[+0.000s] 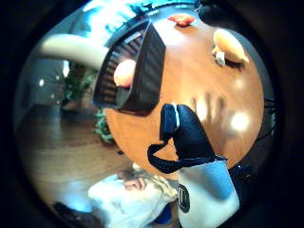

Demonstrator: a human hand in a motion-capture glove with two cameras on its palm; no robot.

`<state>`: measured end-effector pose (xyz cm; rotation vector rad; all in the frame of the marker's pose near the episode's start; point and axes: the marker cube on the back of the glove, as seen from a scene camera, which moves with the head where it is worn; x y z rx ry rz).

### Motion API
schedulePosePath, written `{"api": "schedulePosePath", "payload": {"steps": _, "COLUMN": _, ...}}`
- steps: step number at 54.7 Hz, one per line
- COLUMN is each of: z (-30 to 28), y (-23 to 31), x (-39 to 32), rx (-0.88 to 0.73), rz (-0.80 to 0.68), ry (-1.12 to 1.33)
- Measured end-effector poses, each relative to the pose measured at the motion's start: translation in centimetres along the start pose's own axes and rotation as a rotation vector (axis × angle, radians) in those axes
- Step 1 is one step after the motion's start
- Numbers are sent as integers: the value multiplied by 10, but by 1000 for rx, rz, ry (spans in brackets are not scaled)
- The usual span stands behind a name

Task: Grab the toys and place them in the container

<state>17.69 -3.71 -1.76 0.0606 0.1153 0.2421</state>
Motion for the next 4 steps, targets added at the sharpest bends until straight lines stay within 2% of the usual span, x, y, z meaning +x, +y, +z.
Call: {"api": "schedulePosePath", "payload": {"steps": 4, "z": -1, "y": 0, "x": 0, "rx": -1, "rz": -8, "ry": -22}}
